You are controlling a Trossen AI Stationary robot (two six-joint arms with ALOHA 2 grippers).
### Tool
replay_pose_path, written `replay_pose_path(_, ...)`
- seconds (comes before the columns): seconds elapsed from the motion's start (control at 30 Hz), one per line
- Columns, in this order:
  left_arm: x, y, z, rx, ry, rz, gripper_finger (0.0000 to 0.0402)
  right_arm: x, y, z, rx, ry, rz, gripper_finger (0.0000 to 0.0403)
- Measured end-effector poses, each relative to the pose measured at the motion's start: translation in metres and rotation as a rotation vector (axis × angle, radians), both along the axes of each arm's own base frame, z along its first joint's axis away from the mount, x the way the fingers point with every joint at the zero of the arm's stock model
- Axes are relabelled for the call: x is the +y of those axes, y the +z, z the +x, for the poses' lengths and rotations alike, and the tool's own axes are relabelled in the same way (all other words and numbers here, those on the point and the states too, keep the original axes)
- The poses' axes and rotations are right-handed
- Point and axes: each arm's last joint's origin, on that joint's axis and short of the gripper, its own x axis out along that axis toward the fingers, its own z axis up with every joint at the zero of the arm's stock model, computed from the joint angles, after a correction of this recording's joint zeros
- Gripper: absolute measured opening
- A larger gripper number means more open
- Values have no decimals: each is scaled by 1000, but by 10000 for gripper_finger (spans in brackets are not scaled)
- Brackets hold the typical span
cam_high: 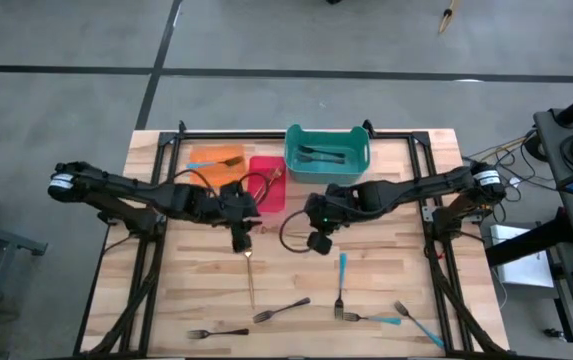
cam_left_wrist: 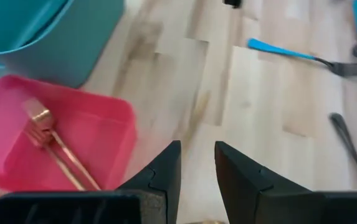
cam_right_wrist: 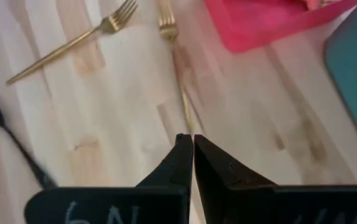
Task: Sort silverware by color (type)
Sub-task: Put the blue fork into the orange bin
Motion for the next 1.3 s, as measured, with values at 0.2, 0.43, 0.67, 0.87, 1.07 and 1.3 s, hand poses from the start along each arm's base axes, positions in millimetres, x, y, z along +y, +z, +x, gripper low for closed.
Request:
replay_pose_path(0.2, -14, 0, -2, 2, -66, 14, 79, 4, -1, -4, 32, -69, 78, 9)
replay_pose_path(0.43, -13, 5, 2, -61, -57, 84, 79, 5, -3, -8, 83, -165, 211, 9)
replay_pose_path(0.67, -18, 4, 3, -105, -45, 47, 79, 30, -7, -14, 155, -272, 347, 9)
replay_pose_path(0.87, -23, -9, -1, -77, -59, 45, 79, 49, -12, -15, 195, -332, 427, 9)
replay_pose_path(1.07, -37, -14, -6, -76, -19, -57, 79, 82, -12, -26, 247, -392, 512, 9)
replay_pose_path(1.3, -57, -14, -13, -75, -113, -18, 79, 85, -12, -27, 248, -409, 518, 9)
